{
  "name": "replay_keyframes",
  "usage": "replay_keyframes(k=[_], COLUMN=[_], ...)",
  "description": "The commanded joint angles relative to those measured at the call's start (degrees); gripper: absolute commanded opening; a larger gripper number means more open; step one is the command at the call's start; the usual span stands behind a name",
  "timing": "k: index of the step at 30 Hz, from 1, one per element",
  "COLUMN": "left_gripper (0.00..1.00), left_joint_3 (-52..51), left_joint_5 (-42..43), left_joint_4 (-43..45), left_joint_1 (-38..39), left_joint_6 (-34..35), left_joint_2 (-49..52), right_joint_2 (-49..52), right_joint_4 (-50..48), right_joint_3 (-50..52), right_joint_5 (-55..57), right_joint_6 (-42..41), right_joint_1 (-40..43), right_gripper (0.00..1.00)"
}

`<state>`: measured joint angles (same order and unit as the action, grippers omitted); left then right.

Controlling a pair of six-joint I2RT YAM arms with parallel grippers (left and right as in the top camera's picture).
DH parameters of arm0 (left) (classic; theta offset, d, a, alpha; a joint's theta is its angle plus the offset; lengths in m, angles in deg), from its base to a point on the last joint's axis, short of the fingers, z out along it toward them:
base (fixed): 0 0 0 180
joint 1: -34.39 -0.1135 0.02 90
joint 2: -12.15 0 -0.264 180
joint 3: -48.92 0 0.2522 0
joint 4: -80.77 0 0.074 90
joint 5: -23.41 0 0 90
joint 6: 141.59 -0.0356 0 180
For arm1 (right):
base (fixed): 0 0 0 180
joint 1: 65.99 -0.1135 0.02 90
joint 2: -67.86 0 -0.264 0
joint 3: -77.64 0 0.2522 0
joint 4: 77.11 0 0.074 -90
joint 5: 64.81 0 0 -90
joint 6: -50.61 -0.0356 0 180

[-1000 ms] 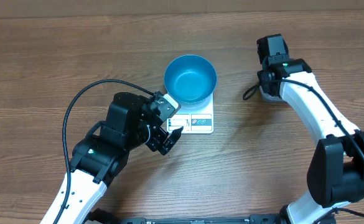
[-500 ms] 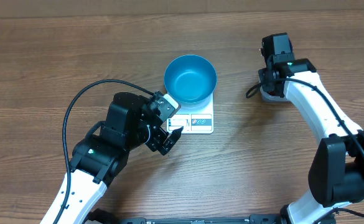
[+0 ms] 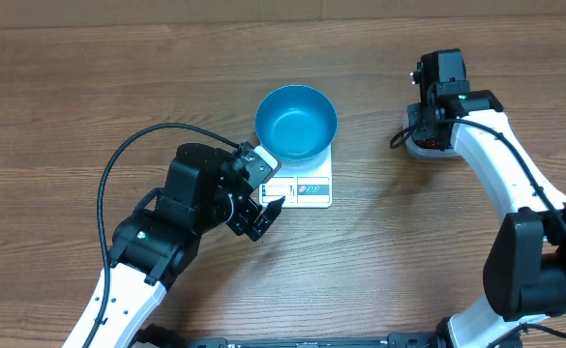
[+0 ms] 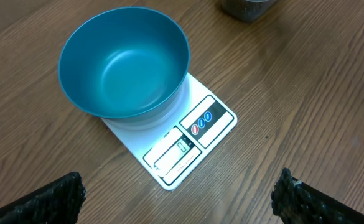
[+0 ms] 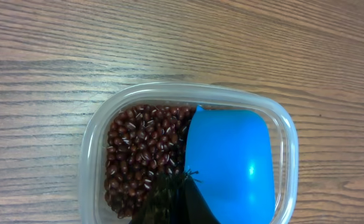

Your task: Scoop item into bowl and weigh 150g on scale

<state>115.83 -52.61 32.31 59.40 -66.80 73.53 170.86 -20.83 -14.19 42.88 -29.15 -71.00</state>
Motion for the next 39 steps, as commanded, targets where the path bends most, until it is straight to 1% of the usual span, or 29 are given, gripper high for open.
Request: replay_keyframes(k=[1,17,23,39], left_gripper=[1.00,1.00,0.99,1.00], left_joint_3=[-0.50,-0.50,-0.50,-0.50], left_joint_5=[0.90,0.87,0.87,0.90], left_joint_4=[0.00,0.00,0.00,-0.02], left_joint_1=[-0.24,-0.24,-0.24,-0.24], left_joint_6=[-0.46,-0.46,-0.46,-0.46], left_joint_2=[-0.74,-0.74,-0.74,-0.74], right_joint_2=[0.11,-1.11,-1.11,-1.11], right_joint_4=[0.24,0.09,0.35,0.00], right_joint_3=[-0.35,-0.42,-0.42,-0.42], right_joint_5=[-2.95,-17.88,-18.16,-23.91], right_joint_6=[-1.27,-1.33,-1.95,-3.21], right_joint_1=[2.38,8.09,8.63,8.63], right_gripper=[0.04,0.04,0.04,0.04])
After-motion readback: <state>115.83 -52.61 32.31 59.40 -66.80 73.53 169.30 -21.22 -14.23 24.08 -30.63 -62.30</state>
